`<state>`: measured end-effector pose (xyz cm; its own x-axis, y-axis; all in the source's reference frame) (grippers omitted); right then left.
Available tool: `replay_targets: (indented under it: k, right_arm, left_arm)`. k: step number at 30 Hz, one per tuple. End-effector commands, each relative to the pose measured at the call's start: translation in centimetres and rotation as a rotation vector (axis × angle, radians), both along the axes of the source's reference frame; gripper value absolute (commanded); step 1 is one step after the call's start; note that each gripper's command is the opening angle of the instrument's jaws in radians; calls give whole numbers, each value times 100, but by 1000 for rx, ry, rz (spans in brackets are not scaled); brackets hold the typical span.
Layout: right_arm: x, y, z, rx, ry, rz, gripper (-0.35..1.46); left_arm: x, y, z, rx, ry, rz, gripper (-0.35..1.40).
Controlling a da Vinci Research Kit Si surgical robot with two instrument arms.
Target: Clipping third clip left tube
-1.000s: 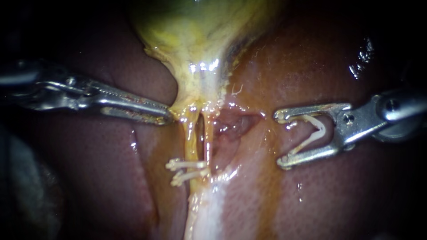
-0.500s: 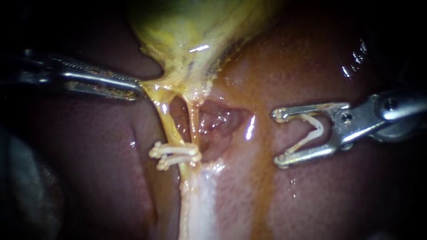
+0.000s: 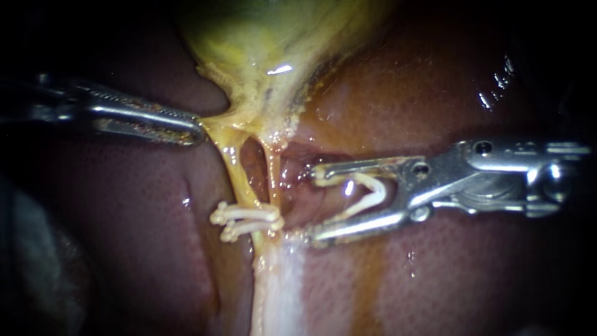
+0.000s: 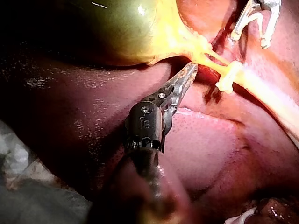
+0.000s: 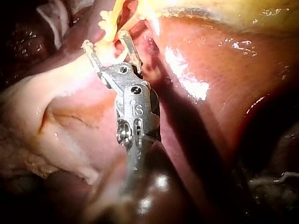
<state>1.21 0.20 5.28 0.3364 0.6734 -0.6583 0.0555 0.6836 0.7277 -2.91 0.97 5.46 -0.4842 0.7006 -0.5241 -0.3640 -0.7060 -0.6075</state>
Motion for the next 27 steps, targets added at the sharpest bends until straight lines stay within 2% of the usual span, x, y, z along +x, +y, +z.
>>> replay_targets:
  k: [1, 6, 11, 19, 24, 27]
  right_arm:
    - [4, 1, 1, 14, 0, 8, 44]
    - [20, 6, 12, 67, 4, 41, 44]
    - [25, 4, 30, 87, -7, 50, 45]
    - [29, 1, 59, 110, -16, 47, 45]
    - [31, 1, 71, 117, -21, 51, 46]
    - [37, 2, 75, 121, -14, 39, 46]
  left_arm:
    - [0, 0, 0, 0, 0, 1, -35]
    - [-1, -1, 1, -1, 0, 1, -35]
    - [-1, -2, 1, -2, 1, 0, -35]
    - [-2, -2, 2, -4, 3, -2, -35]
    - [-2, -3, 3, -4, 3, -3, -35]
    - [-3, -3, 3, -5, 3, -3, -35]
